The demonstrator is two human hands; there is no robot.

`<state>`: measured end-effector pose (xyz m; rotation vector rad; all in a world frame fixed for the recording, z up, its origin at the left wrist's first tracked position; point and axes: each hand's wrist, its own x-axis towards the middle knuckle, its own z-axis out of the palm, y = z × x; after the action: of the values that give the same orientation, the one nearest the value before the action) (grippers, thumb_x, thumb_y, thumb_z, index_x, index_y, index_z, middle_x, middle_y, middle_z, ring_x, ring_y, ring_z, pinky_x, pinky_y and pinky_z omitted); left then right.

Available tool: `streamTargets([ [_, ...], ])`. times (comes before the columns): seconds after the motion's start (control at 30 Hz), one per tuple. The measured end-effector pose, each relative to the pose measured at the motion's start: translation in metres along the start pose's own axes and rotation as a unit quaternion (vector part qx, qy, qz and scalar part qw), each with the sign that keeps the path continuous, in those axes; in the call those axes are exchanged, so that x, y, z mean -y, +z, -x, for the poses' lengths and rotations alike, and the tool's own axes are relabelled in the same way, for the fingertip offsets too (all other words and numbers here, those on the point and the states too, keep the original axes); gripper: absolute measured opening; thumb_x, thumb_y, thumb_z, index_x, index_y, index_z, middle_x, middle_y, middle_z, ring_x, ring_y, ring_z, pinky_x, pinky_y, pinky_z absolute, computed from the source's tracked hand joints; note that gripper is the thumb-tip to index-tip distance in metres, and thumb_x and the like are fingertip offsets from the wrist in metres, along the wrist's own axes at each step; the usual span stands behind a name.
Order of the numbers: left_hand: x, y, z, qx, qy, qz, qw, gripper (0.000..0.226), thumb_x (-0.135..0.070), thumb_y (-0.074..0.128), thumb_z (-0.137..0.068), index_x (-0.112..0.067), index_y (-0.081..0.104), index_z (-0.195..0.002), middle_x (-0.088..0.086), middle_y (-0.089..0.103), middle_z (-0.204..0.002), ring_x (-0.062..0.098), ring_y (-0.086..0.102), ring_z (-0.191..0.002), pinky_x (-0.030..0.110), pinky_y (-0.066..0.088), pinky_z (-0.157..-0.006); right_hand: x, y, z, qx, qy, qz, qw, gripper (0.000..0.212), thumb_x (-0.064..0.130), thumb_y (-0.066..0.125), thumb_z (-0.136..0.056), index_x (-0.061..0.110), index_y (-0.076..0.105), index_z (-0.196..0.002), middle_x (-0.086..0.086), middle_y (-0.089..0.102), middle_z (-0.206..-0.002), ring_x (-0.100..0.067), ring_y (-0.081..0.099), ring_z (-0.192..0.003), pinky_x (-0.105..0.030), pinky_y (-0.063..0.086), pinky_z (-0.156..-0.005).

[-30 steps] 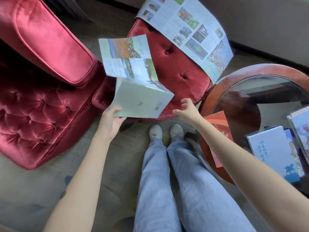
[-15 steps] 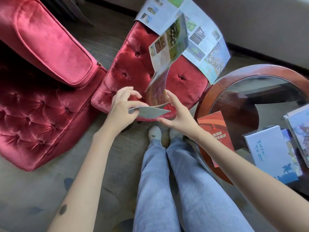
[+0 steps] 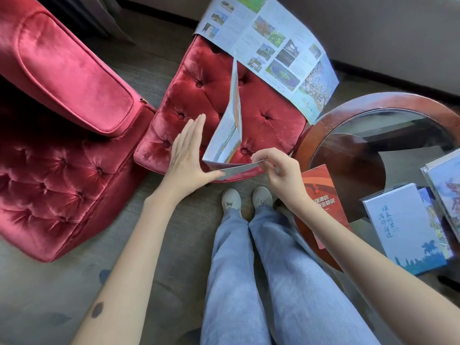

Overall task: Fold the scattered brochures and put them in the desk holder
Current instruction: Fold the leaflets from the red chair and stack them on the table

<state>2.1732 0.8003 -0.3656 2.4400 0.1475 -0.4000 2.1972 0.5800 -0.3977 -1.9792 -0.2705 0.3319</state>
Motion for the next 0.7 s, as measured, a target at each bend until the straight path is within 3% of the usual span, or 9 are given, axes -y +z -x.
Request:
streamTargets([
  [0.07,-0.003,0.001,-0.002,0.021,0.0,0.041,0.999,0.114,-0.028,0.081,-0.065,-0.028,0.003,-0.149,-0.006,0.026,-0.152,0.01,0.02,-0.141,0.04,0.016,-0.118,-0.002,-0.002,-0.001,-0.014,-0.012,0.01,1.0,0.031,-0.018,0.047,-0.077,0.004,0.066,-0.085,-0.005,0.067,-0.091,-0.014,0.062,-0.09,-0.025,0.05,-0.084],
  [0.17,-0.012,0.002,-0.006,0.018,-0.019,0.138,0.99,0.092,-0.013,0.077,-0.072,-0.029,0.023,-0.145,-0.016,0.052,-0.127,0.003,0.048,-0.121,0.02,0.034,-0.107,-0.004,-0.003,-0.003,-0.051,0.013,0.003,0.999,0.027,-0.015,0.05,-0.078,0.005,0.066,-0.085,-0.004,0.066,-0.091,-0.015,0.062,-0.09,-0.037,0.052,-0.083],
  [0.2,-0.014,0.002,-0.007,0.001,-0.009,0.146,0.989,0.078,-0.009,0.074,-0.073,-0.024,0.037,-0.14,-0.016,0.058,-0.117,0.002,0.055,-0.112,0.02,0.039,-0.103,-0.004,-0.003,-0.004,-0.062,0.022,-0.004,0.998,0.025,-0.014,0.051,-0.08,0.005,0.066,-0.086,-0.003,0.065,-0.09,-0.014,0.062,-0.089,-0.04,0.052,-0.082],
  [0.27,-0.019,0.001,-0.007,-0.044,0.035,0.12,0.991,0.043,-0.002,0.069,-0.075,-0.016,0.061,-0.115,-0.012,0.065,-0.099,0.007,0.062,-0.096,0.037,0.046,-0.097,-0.002,-0.002,-0.006,-0.075,0.032,-0.022,0.996,0.022,-0.011,0.053,-0.082,0.006,0.066,-0.087,0.002,0.063,-0.09,-0.013,0.061,-0.089,-0.043,0.052,-0.083],
  [0.37,-0.025,0.001,-0.007,-0.081,0.083,0.067,0.991,0.017,0.0,0.066,-0.076,-0.014,0.07,-0.086,-0.009,0.066,-0.088,0.013,0.062,-0.086,0.044,0.047,-0.089,-0.001,-0.002,-0.011,-0.084,0.034,-0.023,0.996,0.029,-0.003,0.063,-0.078,0.012,0.061,-0.102,0.011,0.057,-0.102,-0.011,0.058,-0.1,-0.04,0.049,-0.092],
  [0.47,-0.025,0.0,-0.005,-0.117,0.115,0.027,0.986,0.012,-0.001,0.065,-0.078,-0.012,0.069,-0.081,-0.003,0.068,-0.085,0.013,0.06,-0.085,0.036,0.043,-0.092,-0.004,-0.009,-0.017,-0.047,0.091,-0.036,0.994,0.069,0.008,0.075,-0.071,0.006,0.041,-0.131,0.001,0.044,-0.131,-0.019,0.046,-0.125,-0.031,0.036,-0.109],
  [0.53,-0.024,-0.001,-0.004,-0.133,0.146,-0.011,0.98,0.011,-0.001,0.065,-0.078,-0.011,0.07,-0.08,-0.001,0.069,-0.085,0.016,0.059,-0.087,0.034,0.038,-0.094,-0.004,-0.016,-0.02,0.003,0.081,-0.035,0.996,0.083,0.006,0.075,-0.07,0.002,0.031,-0.14,-0.004,0.037,-0.143,-0.019,0.036,-0.136,-0.031,0.028,-0.115],
  [0.63,-0.023,-0.003,-0.003,-0.153,0.193,-0.057,0.967,0.01,-0.002,0.068,-0.078,-0.011,0.072,-0.077,0.001,0.069,-0.085,0.018,0.053,-0.098,0.039,0.035,-0.098,0.004,-0.023,-0.019,0.059,0.01,-0.003,0.998,0.081,-0.004,0.062,-0.065,0.004,0.032,-0.14,0.004,0.035,-0.143,-0.001,0.031,-0.134,-0.016,0.023,-0.113],
  [0.7,-0.024,-0.004,-0.003,-0.173,0.206,-0.074,0.96,0.01,-0.002,0.07,-0.077,-0.012,0.074,-0.075,0.004,0.068,-0.092,0.02,0.048,-0.106,0.044,0.037,-0.097,0.009,-0.025,-0.015,0.078,-0.022,0.013,0.997,0.07,-0.013,0.057,-0.063,0.001,0.047,-0.131,0.003,0.047,-0.134,-0.002,0.041,-0.128,-0.015,0.028,-0.11],
])
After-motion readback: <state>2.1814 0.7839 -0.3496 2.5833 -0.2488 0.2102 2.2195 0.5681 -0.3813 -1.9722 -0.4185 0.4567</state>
